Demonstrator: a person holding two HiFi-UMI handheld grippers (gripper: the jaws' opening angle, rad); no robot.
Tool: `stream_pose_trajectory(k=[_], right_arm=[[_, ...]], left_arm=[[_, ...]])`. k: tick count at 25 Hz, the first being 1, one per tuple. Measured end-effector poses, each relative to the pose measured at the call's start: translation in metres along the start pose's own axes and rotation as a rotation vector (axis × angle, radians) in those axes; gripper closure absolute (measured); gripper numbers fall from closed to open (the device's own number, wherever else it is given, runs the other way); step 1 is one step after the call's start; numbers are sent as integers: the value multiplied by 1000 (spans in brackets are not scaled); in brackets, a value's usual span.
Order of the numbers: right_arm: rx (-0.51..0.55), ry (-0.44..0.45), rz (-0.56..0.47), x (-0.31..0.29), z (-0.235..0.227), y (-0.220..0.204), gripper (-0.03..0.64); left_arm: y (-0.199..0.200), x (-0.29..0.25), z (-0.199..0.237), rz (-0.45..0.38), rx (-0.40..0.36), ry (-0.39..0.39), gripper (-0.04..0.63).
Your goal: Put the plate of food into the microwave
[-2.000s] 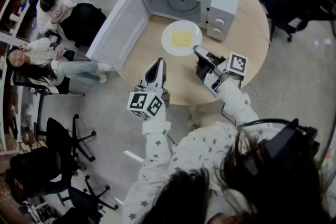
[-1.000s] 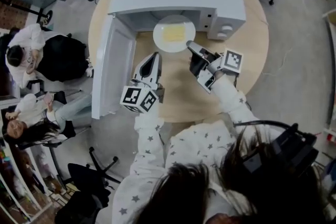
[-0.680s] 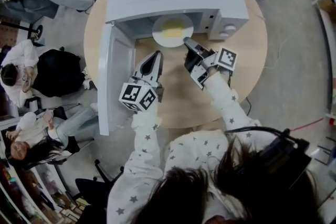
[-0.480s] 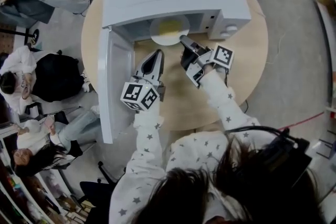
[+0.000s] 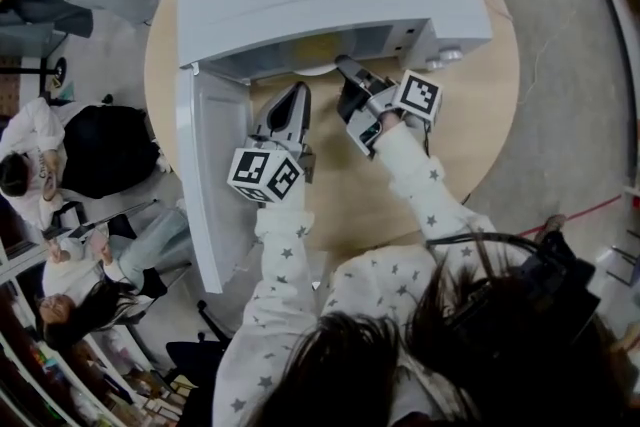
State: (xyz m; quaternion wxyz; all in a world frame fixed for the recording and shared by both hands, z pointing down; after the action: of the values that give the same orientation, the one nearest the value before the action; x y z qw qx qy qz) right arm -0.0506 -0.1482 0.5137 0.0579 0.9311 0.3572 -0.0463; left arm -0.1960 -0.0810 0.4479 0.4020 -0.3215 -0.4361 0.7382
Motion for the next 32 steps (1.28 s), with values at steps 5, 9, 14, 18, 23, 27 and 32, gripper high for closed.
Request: stream_pose_trajectory(k=[5,9,14,18,23,27,32], right_arm=[[6,4,-4,-2,0,1,600],[29,-20,-15,-3,-1,2,600],[66,-51,-15,-8,-1,2,600],[66,-9,-14,-4,0,1,598],[54,-17,-19,-2,-3,0,546],[57,1,-16,-15,-5,1,546],[116,-35,4,-13,-5,-1,500]], left_arm=[[-3,-5,0,9,6,4,594],[-6,-9,1,16,11,3,594],[-9,-14,6,21,9,2,594],[-11,-16,0,26,3,-2,594],[-12,-22,0,31,-9,-14,594],[-9,-30,12,42,-18,-21,594],[-15,-30,8,47,-18,-28,594]])
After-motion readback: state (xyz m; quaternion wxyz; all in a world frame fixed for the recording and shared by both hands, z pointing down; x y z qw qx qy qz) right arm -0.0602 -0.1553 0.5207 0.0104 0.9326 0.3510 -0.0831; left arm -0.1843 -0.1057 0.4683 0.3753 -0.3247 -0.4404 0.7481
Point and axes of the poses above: the fingertips, and each gripper's own axes: x backward along the fingers, z to its left, y out of its top, the point moved 6 cm from there along x, backward along the fingers
